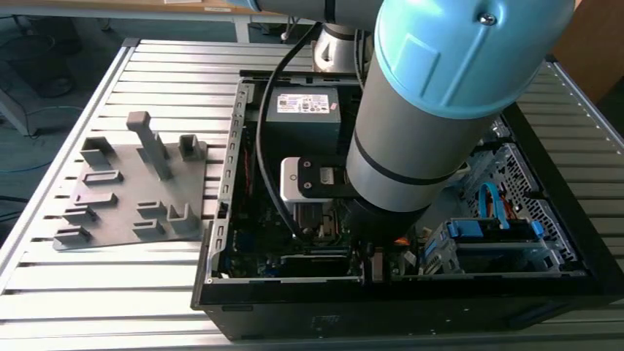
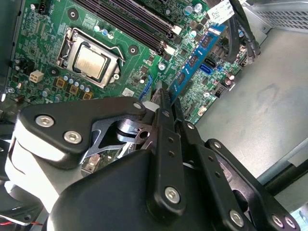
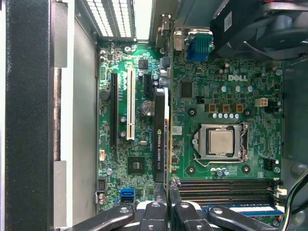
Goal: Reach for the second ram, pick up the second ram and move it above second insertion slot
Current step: 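Pick up the second ram and move it above second insertion slot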
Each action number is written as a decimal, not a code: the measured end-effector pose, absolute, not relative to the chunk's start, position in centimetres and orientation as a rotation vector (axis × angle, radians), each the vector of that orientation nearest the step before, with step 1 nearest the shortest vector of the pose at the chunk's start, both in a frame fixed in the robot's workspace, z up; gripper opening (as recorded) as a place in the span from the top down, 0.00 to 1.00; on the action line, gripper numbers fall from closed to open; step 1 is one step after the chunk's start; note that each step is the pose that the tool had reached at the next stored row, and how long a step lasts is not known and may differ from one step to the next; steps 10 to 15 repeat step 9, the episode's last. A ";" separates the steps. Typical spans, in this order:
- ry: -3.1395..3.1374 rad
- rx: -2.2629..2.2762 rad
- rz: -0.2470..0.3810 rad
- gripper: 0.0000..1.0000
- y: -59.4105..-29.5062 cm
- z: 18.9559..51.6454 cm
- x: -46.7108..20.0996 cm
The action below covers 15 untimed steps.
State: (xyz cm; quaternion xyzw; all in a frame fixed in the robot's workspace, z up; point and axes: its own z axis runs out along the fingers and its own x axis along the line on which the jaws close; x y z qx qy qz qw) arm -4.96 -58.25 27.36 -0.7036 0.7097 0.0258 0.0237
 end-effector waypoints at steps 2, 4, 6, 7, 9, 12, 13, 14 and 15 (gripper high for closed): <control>2.197 -2.178 0.080 0.86 -58.3 27.4 -5.0; 2.197 -2.178 0.080 0.86 -58.3 27.4 -5.0; 2.197 -2.178 0.080 0.86 -58.3 27.4 -5.0; 2.197 -2.178 0.080 0.86 -58.3 27.4 -5.0; 2.197 -2.178 0.080 0.86 -58.3 27.4 -5.0; 2.197 -2.178 0.080 0.86 -58.3 27.4 -5.0; 2.197 -2.178 0.080 0.86 -58.3 27.4 -5.0; 2.197 -2.178 0.080 0.86 -58.3 27.4 -5.0; 2.197 -2.178 0.080 0.86 -58.3 27.4 -5.0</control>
